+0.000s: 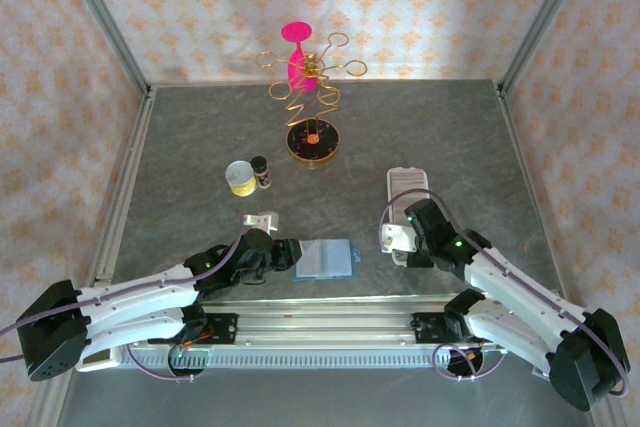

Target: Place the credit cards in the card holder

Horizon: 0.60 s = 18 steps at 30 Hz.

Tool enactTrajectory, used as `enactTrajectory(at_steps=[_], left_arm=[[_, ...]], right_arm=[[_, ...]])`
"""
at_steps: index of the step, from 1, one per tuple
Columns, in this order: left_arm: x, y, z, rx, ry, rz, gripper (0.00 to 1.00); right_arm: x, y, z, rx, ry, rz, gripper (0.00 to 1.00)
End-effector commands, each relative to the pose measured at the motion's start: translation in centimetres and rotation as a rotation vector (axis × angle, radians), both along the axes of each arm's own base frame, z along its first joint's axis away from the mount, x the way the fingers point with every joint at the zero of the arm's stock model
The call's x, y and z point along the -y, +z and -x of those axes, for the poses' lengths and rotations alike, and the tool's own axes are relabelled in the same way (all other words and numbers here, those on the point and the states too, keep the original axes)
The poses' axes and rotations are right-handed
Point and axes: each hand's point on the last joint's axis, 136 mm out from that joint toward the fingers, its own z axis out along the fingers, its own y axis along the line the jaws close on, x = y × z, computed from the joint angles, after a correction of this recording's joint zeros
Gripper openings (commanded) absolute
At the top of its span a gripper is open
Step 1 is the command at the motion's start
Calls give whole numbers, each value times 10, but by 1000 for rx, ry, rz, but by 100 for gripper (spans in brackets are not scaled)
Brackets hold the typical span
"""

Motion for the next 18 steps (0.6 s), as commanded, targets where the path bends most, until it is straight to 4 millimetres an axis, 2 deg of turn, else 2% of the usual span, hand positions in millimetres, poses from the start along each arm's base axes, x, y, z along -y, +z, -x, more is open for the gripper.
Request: enactTrajectory(at_steps=[1, 3, 12, 15, 18], left_arm=[[4, 10, -3, 27, -2, 33, 40], [4, 10, -3, 27, -4, 33, 39], [5, 7, -1, 15, -7, 39, 38], [6, 7, -1, 15, -8, 41, 37], [5, 7, -1, 14, -6, 44, 36]], right_arm=[[3, -1, -11, 52, -13, 20, 82], [4, 1, -11, 56, -12, 25, 73], [4, 12, -12, 73, -10, 19, 60], [3, 14, -12, 74, -5, 20, 52], [2, 16, -11, 71, -2, 15, 39]])
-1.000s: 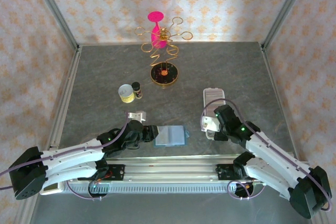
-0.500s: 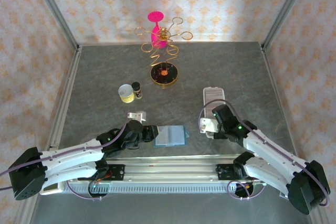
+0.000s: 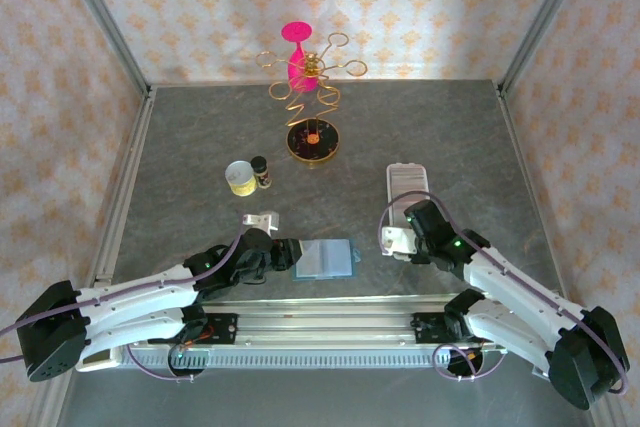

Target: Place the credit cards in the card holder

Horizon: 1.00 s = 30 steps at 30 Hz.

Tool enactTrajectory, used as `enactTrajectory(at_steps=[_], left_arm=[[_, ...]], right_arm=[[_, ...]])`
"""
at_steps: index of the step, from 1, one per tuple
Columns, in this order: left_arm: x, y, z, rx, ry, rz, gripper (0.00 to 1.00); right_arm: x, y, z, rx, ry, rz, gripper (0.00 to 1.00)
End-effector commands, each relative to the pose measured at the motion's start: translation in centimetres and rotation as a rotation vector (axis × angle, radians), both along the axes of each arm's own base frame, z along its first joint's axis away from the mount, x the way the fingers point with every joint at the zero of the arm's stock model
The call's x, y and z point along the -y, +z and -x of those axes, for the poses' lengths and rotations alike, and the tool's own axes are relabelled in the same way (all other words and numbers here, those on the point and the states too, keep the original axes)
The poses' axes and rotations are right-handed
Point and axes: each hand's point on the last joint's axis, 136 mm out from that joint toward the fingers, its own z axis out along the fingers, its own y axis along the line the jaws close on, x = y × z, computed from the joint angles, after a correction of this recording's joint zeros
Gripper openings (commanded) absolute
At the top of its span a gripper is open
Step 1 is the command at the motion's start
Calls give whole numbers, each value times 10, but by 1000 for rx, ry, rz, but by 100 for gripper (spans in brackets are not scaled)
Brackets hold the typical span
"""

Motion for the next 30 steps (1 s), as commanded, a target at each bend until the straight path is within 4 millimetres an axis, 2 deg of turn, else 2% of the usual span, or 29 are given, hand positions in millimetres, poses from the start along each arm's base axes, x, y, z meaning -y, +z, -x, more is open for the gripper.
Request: enactTrajectory(at_steps=[1, 13, 19, 23, 30], left_arm=[[2, 3, 0, 8, 0, 27, 35], [2, 3, 0, 8, 3, 30, 33], [2, 2, 0, 4, 3, 32, 32], [3, 4, 1, 0, 0, 35, 32], [3, 4, 0, 5, -4, 30, 32]], right_arm=[[1, 19, -14, 81, -26, -5, 37], [0, 26, -13, 87, -26, -26, 19], [-4, 31, -12, 80, -23, -50, 6], [-12, 40, -7, 47, -22, -110, 0], [-15, 45, 9, -30, -28, -145, 0]])
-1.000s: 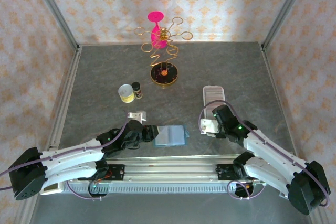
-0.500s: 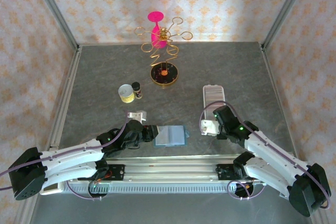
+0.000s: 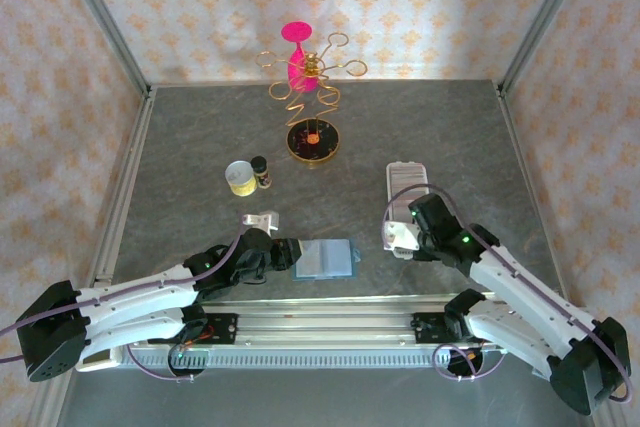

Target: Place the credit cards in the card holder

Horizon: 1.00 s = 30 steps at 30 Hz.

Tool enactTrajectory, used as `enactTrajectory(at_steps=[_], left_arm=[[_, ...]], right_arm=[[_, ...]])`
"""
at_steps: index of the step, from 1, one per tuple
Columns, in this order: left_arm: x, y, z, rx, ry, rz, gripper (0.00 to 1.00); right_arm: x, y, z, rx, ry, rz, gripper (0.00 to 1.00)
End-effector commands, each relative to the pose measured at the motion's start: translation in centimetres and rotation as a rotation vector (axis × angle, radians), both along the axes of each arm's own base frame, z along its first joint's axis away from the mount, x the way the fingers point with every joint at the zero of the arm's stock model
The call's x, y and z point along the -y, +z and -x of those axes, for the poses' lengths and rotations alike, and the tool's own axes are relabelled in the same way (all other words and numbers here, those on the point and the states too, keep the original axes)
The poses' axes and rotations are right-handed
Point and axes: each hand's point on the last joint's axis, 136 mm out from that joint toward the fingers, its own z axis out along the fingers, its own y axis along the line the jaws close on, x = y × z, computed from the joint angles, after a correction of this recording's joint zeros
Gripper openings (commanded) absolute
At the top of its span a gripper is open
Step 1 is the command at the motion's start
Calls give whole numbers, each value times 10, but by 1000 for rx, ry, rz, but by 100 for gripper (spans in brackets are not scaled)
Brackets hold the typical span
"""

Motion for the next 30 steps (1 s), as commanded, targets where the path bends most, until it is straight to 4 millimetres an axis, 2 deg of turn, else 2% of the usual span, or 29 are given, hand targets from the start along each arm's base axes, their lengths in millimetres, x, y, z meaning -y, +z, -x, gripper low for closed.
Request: enactTrajectory(at_steps=[1, 5, 9, 13, 16, 21, 25, 30], left_arm=[[2, 3, 0, 9, -7, 19, 32], [3, 3, 0, 9, -11, 13, 32], [3, 3, -1, 7, -11, 3, 32], [3, 3, -1, 6, -15, -3, 32], [4, 4, -1, 5, -16, -7, 32], [0, 7, -4, 19, 1, -25, 32], [-2, 12, -7, 30, 17, -32, 32], [-11, 10, -11, 19, 67, -65, 32]], right_arm=[[-8, 17, 3, -8, -14, -79, 0], [-8, 22, 11, -40, -15, -89, 0], [-5, 18, 19, -80, -16, -76, 0], [-4, 19, 19, -75, -21, -74, 0], [-5, 28, 17, -65, -31, -89, 0], [-21, 56, 17, -56, -54, -224, 0], [-35, 83, 12, -83, -149, -360, 0], [-68, 133, 0, -69, -223, -666, 0]])
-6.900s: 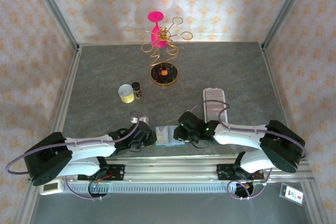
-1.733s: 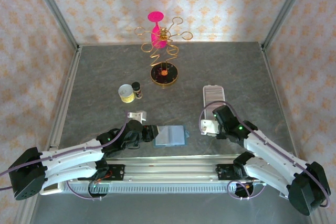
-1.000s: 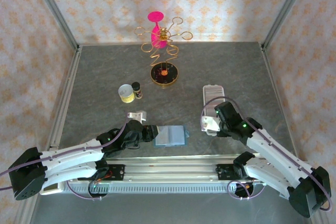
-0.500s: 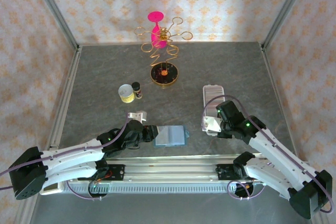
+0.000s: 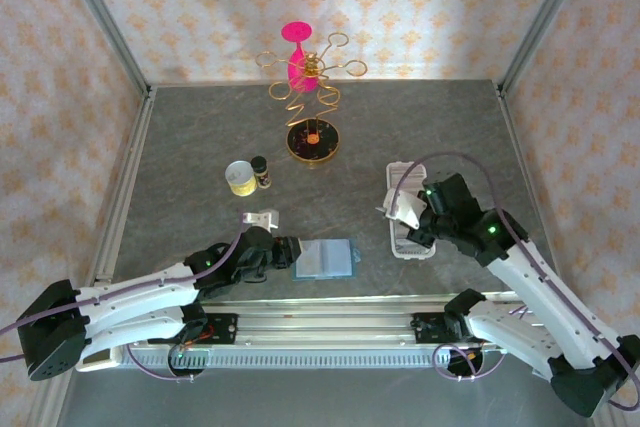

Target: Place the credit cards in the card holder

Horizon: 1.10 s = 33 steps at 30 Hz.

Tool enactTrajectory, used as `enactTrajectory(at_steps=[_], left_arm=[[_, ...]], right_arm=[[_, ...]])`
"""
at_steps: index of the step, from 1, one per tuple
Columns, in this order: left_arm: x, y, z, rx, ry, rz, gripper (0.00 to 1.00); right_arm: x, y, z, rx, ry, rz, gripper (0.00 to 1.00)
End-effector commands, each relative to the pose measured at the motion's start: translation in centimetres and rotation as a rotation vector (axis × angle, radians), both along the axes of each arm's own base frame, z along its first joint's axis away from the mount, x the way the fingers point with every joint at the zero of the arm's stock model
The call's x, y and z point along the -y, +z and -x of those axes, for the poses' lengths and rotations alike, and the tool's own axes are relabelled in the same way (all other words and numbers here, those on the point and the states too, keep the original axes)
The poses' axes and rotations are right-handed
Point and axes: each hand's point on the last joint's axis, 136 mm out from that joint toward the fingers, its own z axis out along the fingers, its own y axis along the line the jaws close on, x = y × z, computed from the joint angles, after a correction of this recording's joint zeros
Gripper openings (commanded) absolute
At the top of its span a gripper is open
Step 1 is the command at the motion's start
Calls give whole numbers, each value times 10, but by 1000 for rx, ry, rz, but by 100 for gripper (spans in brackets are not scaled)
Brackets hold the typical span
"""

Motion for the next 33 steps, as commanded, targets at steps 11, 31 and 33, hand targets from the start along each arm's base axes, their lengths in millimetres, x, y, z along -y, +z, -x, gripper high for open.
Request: enactTrajectory(at_steps=[11, 31, 33], left_arm=[[-15, -14, 0, -65, 78, -49, 36], [0, -58, 16, -199, 4, -65, 35], [0, -61, 16, -206, 2, -69, 35]], right_arm=[[-86, 38, -14, -607, -529, -954, 0], [-128, -111, 16, -890, -908, -963, 0], [-129, -114, 16, -897, -909, -960, 0]])
